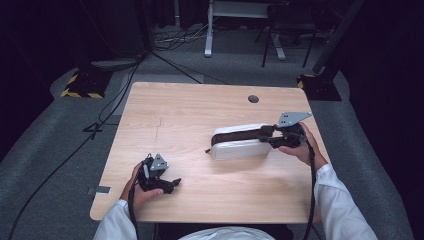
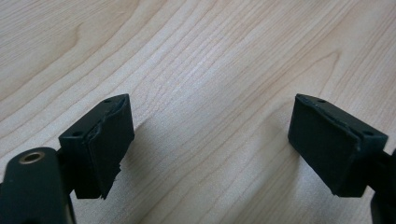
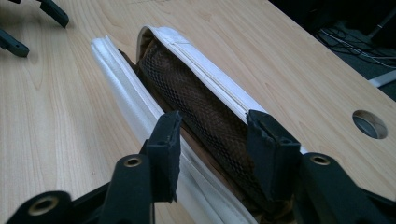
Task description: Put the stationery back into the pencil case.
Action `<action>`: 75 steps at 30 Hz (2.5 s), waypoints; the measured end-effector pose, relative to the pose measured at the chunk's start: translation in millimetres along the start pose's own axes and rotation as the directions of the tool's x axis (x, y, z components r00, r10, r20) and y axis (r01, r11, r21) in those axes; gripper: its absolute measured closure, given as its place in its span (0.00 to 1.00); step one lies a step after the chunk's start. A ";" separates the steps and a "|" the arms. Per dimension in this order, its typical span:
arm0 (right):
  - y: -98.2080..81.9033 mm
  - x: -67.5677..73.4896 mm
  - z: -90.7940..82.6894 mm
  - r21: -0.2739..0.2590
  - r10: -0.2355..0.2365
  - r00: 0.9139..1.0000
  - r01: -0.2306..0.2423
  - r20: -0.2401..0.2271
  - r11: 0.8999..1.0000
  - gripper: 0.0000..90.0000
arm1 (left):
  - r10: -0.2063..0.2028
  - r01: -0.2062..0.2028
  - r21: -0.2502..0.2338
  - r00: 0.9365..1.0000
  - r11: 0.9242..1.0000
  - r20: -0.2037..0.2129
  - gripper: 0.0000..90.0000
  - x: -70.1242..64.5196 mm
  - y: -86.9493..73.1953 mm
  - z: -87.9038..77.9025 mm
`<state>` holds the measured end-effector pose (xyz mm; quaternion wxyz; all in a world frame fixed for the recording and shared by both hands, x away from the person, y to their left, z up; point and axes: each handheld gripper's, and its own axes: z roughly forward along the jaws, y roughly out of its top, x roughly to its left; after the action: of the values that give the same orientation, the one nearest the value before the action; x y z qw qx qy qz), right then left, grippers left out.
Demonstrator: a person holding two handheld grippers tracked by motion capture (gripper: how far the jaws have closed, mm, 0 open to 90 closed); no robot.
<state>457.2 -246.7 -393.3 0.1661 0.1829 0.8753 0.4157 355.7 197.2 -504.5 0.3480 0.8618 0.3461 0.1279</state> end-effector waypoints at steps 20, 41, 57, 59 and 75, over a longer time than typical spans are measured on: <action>-15.3 8.2 -36.1 0.035 0.006 0.994 -0.010 0.105 0.999 0.48 | 0.000 0.000 0.000 1.000 1.000 0.000 0.16 0.1 0.0 0.0; -57.6 20.9 -52.9 0.085 0.014 0.983 -0.030 0.180 0.996 0.41 | 0.000 0.000 0.000 1.000 1.000 0.000 0.16 0.0 0.0 0.0; -100.1 33.6 -51.2 0.150 0.037 0.974 -0.071 0.222 0.986 0.37 | 0.000 0.000 0.000 1.000 1.000 0.000 0.16 0.0 0.0 0.0; -106.8 34.8 -50.8 0.149 0.047 0.973 -0.083 0.227 0.985 0.37 | 0.000 0.000 0.000 1.000 1.000 0.000 0.16 0.0 0.0 0.0; -157.9 38.4 -63.9 0.121 0.170 0.953 -0.205 0.251 0.971 0.35 | 0.000 0.000 0.000 1.000 1.000 0.000 0.16 0.0 0.0 0.0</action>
<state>366.4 -364.5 -484.8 0.2160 0.3254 0.8556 0.3397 355.7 197.2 -504.5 0.3479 0.8618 0.3462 0.1280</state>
